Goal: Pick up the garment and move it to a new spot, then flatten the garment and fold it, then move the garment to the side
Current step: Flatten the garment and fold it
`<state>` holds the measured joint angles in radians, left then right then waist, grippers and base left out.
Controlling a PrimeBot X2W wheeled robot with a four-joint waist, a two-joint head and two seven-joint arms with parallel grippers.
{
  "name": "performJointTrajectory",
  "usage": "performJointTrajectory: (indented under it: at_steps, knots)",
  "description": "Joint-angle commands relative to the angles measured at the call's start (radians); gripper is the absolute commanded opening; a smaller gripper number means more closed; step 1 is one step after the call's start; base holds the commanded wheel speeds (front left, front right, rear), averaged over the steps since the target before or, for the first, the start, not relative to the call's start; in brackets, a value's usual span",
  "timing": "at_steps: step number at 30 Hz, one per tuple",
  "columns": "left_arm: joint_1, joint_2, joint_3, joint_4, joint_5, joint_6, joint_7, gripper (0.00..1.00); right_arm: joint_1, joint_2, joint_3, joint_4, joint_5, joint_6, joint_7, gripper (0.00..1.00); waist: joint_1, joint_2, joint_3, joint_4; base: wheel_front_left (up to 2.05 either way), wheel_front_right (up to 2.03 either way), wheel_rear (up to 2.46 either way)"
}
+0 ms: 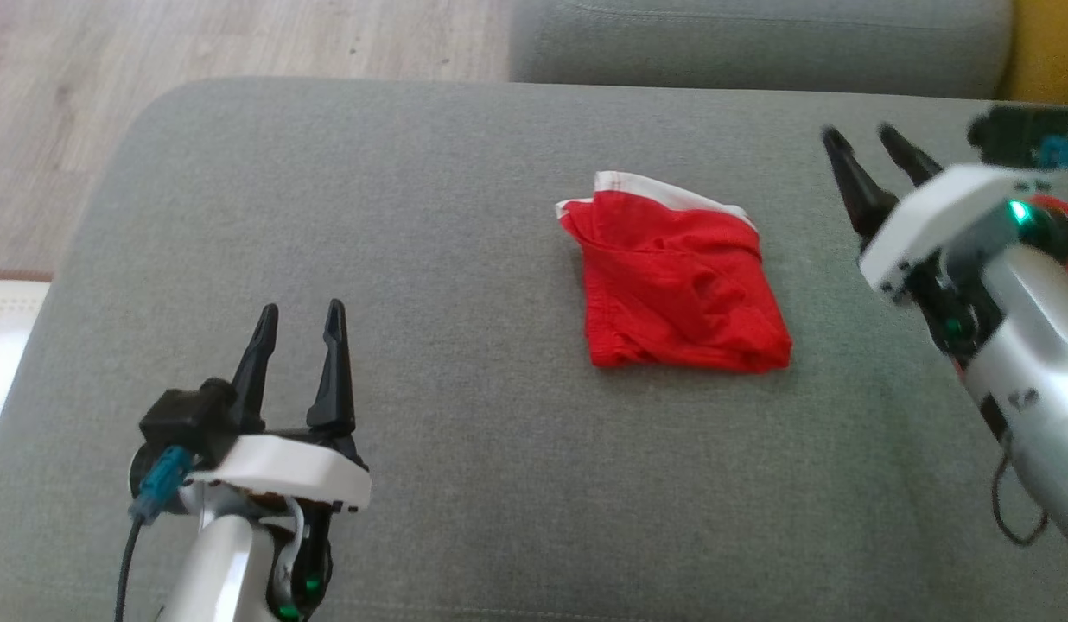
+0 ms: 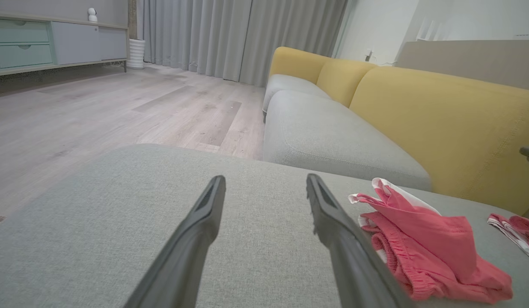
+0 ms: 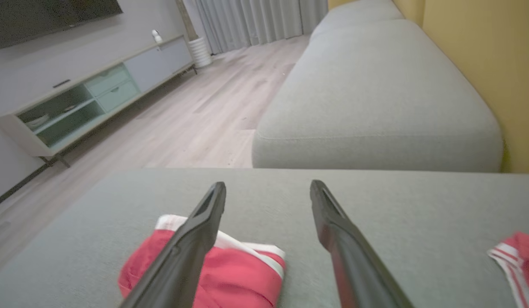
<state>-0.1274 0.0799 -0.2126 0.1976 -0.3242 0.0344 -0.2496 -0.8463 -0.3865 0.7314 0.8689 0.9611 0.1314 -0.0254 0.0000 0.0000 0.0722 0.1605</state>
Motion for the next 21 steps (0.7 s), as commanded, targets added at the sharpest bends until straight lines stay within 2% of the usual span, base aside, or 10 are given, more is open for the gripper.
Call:
performJointTrajectory:
  at_steps: [1,4,10,11,13,21]
  knots:
    - [-0.029,0.003,0.04,-0.035,0.011,-0.001,-0.012,1.0,0.02,0.003,-0.002,-0.012,-0.008,-0.001,-0.008,1.0,0.0,0.0,-0.004,-0.008,0.0,0.0,0.0]
    - [-0.026,-0.002,0.045,-0.036,0.026,-0.01,-0.012,1.0,0.041,-0.003,-0.012,0.021,-0.021,-0.001,-0.003,1.0,0.0,0.0,0.0,-0.012,0.0,0.0,0.0]
    - [-0.035,-0.013,0.042,-0.023,0.041,-0.027,-0.012,1.0,0.053,0.034,-0.014,0.08,-0.02,-0.001,0.054,0.98,0.0,0.0,0.016,0.018,0.0,0.0,0.0]
    - [-0.037,-0.014,0.042,-0.02,0.042,-0.029,-0.012,1.0,0.052,0.042,-0.01,0.089,-0.021,-0.001,0.066,0.75,0.0,0.0,0.018,0.026,0.0,0.0,0.0]
    - [-0.041,-0.016,0.043,-0.014,0.044,-0.032,-0.012,1.0,0.049,0.061,-0.006,0.104,-0.014,-0.001,0.094,0.0,0.0,0.0,0.025,0.041,0.0,0.0,0.0]
    - [-0.055,-0.023,0.045,0.002,0.052,-0.042,-0.012,1.0,0.017,0.119,-0.025,0.237,0.03,-0.001,0.213,0.0,0.0,0.0,0.05,0.102,0.0,0.0,0.0]
